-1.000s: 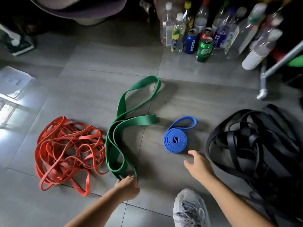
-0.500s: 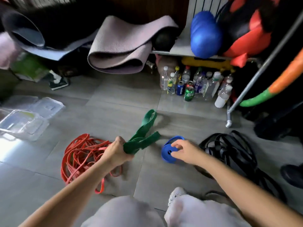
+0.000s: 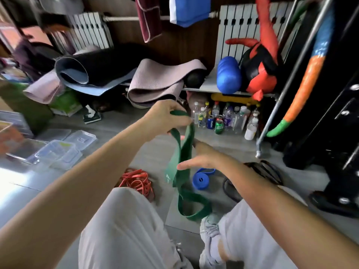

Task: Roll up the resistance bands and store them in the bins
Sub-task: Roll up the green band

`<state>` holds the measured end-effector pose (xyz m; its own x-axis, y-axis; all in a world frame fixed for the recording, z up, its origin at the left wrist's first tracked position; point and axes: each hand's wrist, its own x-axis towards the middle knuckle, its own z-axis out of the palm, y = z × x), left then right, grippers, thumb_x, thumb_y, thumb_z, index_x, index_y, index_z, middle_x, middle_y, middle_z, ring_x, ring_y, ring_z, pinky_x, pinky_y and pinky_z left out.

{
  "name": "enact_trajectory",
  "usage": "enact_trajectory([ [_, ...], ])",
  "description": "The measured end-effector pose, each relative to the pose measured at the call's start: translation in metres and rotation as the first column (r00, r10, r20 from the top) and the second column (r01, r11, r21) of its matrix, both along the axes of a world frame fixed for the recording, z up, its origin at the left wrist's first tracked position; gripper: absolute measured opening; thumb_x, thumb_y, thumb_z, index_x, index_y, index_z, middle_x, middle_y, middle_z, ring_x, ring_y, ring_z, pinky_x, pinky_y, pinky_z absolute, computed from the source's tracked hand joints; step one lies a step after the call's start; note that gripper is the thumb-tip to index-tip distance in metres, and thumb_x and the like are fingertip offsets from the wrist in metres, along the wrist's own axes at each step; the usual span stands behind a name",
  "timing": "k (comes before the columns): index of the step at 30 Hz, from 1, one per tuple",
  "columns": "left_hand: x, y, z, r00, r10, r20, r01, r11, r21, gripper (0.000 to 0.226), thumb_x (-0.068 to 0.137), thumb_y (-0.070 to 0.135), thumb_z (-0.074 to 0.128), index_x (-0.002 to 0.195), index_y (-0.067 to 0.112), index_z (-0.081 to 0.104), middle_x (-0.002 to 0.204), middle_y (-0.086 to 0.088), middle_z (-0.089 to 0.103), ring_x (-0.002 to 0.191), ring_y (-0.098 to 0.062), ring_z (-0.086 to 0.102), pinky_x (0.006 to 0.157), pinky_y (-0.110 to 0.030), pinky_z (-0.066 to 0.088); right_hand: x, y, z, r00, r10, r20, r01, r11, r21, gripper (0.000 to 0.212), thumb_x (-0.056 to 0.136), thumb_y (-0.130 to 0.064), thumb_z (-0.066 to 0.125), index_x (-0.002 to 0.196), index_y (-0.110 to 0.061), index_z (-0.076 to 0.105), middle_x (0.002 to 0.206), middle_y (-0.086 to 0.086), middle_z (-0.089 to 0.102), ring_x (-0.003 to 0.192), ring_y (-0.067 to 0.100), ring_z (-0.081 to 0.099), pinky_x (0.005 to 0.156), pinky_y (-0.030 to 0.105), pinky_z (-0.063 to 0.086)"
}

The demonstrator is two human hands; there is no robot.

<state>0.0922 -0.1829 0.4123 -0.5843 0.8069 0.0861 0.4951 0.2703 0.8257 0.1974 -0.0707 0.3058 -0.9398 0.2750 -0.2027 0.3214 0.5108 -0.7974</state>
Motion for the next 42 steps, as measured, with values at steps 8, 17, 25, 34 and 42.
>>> enact_trajectory([
  [8,0.02,-0.006,0.036,0.914,-0.166,0.369,0.06,0.957,0.282,0.007,0.088,0.011,0.06,0.093,0.01,0.065,0.06,0.003,0.06,0.054,-0.009,0.055,0.059,-0.027,0.052,0.045,-0.005,0.047,0.983,-0.124,-0.139,0.081,0.956,-0.28,0.017,0.074,-0.008,0.067,0.084,-0.009,0.053,0.076,0.018,0.064,0.068,0.013,0.064,0.077,0.034,0.051],
  [17,0.037,0.026,0.01,0.866,-0.166,0.471,0.026,0.957,0.289,0.009,0.082,0.015,0.069,0.086,0.012,0.062,0.069,-0.002,0.062,0.064,-0.017,0.06,0.067,-0.038,0.055,0.107,0.047,0.06,0.995,-0.101,-0.012,0.1,0.99,-0.102,0.023,0.078,-0.026,0.073,0.087,-0.013,0.057,0.084,0.006,0.071,0.082,0.019,0.066,0.077,0.029,0.052],
  [25,0.075,0.056,-0.059,0.907,-0.278,0.318,0.242,0.959,0.15,0.036,0.066,0.003,0.082,0.089,0.022,0.062,0.085,0.004,0.069,0.079,-0.01,0.064,0.077,-0.031,0.057,0.124,0.07,0.013,0.922,-0.28,-0.266,0.21,0.942,-0.263,0.064,0.047,-0.039,0.082,0.106,-0.033,0.058,0.098,-0.011,0.071,0.097,0.007,0.066,0.085,0.019,0.05],
  [34,0.081,0.067,-0.096,0.859,-0.262,0.439,0.195,0.962,0.193,0.047,0.066,-0.001,0.08,0.103,0.023,0.062,0.097,-0.002,0.069,0.093,-0.013,0.066,0.085,-0.03,0.055,0.117,0.07,-0.025,0.933,-0.233,-0.274,0.162,0.952,-0.26,0.054,0.054,-0.052,0.084,0.104,-0.054,0.062,0.107,-0.016,0.07,0.105,0.006,0.064,0.092,0.022,0.05],
  [42,0.087,0.076,-0.096,0.604,-0.346,0.718,0.126,0.931,0.342,0.05,0.062,0.006,0.072,0.11,0.011,0.06,0.094,-0.008,0.069,0.087,-0.027,0.066,0.079,-0.043,0.056,0.116,0.087,-0.033,0.9,-0.298,-0.317,0.194,0.927,-0.321,0.077,0.041,-0.059,0.086,0.108,-0.033,0.06,0.113,-0.01,0.068,0.108,0.009,0.063,0.096,0.029,0.047],
])
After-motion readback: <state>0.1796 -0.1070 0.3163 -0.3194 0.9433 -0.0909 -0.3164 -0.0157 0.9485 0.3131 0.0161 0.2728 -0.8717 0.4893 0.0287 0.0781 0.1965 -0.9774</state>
